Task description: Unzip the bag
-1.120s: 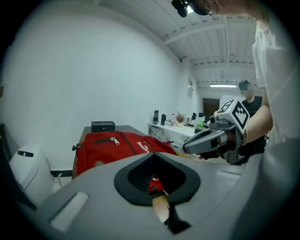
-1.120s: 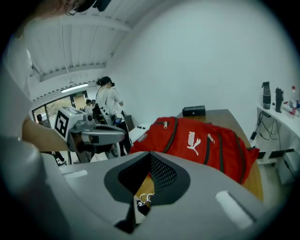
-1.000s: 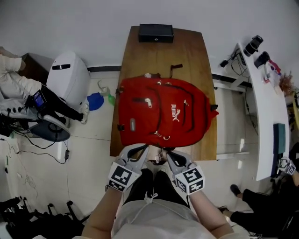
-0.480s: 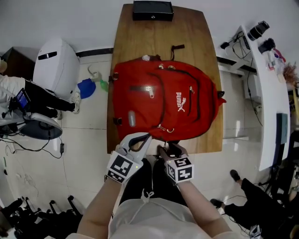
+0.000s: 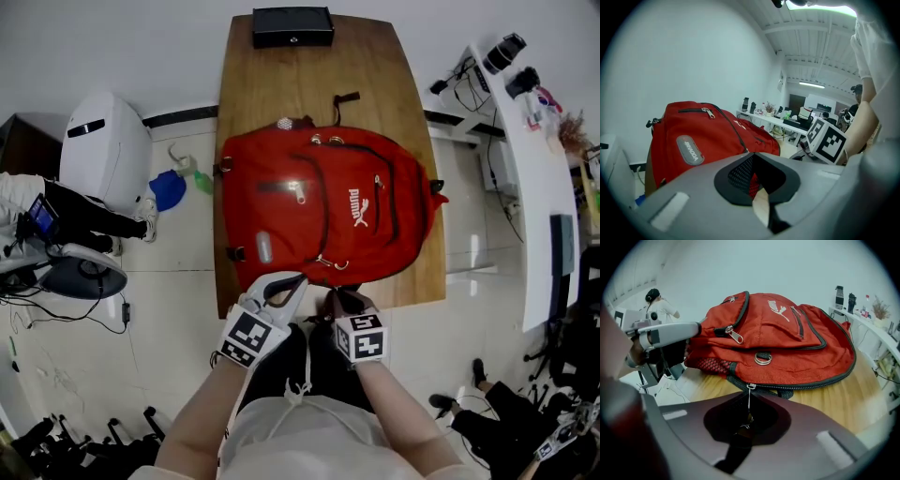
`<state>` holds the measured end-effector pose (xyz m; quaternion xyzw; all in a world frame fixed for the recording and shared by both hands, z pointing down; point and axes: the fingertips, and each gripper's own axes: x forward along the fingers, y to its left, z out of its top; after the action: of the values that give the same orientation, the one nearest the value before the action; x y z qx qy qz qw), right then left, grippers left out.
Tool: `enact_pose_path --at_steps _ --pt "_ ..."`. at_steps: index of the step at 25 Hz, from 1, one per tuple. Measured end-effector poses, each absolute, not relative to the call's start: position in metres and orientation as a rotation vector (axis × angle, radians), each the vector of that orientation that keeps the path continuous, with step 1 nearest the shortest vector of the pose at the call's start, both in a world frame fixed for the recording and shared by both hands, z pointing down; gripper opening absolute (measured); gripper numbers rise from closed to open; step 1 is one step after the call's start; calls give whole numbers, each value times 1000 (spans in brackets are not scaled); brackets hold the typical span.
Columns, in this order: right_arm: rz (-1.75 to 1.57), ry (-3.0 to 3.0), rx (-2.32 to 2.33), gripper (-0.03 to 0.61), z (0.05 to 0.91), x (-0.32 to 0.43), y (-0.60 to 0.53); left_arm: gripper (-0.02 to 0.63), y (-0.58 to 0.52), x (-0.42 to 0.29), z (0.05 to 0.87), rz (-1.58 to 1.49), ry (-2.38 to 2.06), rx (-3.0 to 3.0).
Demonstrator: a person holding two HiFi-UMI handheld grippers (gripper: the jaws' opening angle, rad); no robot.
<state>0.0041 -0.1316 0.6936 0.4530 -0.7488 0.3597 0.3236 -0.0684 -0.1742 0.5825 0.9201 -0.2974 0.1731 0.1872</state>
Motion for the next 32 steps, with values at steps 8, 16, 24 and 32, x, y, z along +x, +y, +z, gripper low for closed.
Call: enact_pose_path --at_steps 8,16,24,32 --pt "880 -2031 970 12 673 22 -129 6 -176 -30 585 522 -783 2581" --pt "782 -2039 755 12 670 57 -131 6 -182 -19 613 593 -925 2459" --pt "794 -2028 685 12 676 110 -138 6 -182 -15 630 655 -963 2356" --pt "814 -2003 617 12 682 156 -150 6 -192 -11 633 667 -1033 2216"
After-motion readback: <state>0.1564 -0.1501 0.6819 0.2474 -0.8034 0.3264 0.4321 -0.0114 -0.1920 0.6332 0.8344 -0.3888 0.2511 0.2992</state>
